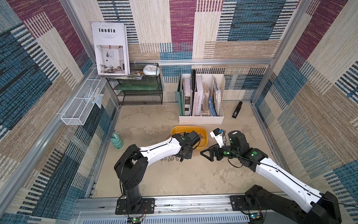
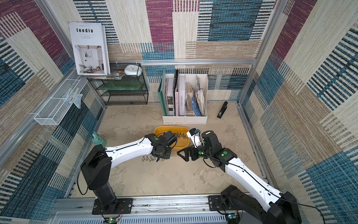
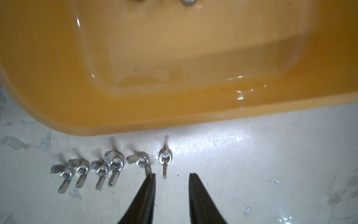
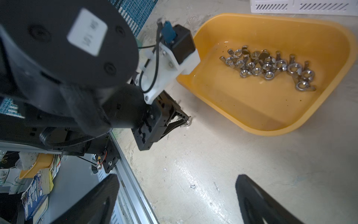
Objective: Take out the wing nut from the storage box
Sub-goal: Place the wing nut at the center of the board, then pick up the wing nut from the storage box.
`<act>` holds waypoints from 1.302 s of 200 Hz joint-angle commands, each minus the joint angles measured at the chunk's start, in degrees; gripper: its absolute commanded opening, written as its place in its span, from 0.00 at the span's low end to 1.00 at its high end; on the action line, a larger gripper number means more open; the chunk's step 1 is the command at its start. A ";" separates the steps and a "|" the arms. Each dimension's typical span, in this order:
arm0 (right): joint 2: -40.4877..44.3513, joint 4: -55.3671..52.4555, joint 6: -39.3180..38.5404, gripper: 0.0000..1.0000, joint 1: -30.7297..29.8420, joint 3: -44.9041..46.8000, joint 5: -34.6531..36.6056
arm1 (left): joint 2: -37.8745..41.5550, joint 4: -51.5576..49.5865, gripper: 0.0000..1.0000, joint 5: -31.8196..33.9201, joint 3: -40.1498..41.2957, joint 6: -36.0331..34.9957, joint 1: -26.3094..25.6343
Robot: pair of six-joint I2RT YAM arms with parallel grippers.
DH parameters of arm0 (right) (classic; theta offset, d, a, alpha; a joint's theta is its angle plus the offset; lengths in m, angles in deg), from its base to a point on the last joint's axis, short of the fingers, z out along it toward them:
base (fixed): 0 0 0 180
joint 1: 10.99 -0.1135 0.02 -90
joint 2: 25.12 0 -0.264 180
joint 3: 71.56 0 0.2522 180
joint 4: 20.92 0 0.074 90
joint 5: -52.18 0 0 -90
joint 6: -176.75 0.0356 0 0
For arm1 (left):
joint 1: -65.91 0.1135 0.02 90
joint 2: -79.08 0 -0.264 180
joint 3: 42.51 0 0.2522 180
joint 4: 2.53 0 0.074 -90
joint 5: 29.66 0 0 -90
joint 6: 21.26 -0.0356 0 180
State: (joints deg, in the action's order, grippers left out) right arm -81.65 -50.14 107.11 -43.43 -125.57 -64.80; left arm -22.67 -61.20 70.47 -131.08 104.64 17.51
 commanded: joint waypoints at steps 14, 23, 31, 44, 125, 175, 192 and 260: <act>1.15 1.98 0.82 0.99 0.07 0.26 1.83 | 0.90 -2.93 0.36 -0.09 -4.16 -2.53 2.60; 1.00 2.10 0.82 0.99 0.07 0.20 2.24 | 0.88 -2.98 0.38 -0.60 -5.22 -3.19 3.49; 0.85 2.16 0.82 0.99 0.02 0.06 2.56 | 0.79 -2.93 0.39 -1.16 -6.32 -3.76 4.35; 0.31 2.48 0.82 0.99 0.02 -0.25 2.85 | -0.14 -2.47 0.42 -2.17 -8.18 -4.78 5.87; -5.80 4.61 0.07 0.99 0.00 -3.50 3.78 | -11.46 -2.84 0.34 -8.33 -19.71 -14.49 13.36; -10.04 3.30 -0.49 0.99 0.07 -6.64 3.86 | -14.91 0.88 0.31 -12.91 -20.24 -22.28 16.97; -11.15 3.20 -0.50 0.99 0.02 -7.32 3.95 | -16.25 1.49 0.32 -13.38 -20.94 -25.34 17.37; -14.47 1.84 -1.02 0.99 0.18 -10.16 4.84 | -20.89 3.12 0.36 -16.86 -23.79 -31.24 19.51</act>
State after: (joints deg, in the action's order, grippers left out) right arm -95.44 -47.45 106.65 -43.37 -134.94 -60.58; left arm -42.52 -58.97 55.71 -153.79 75.77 36.31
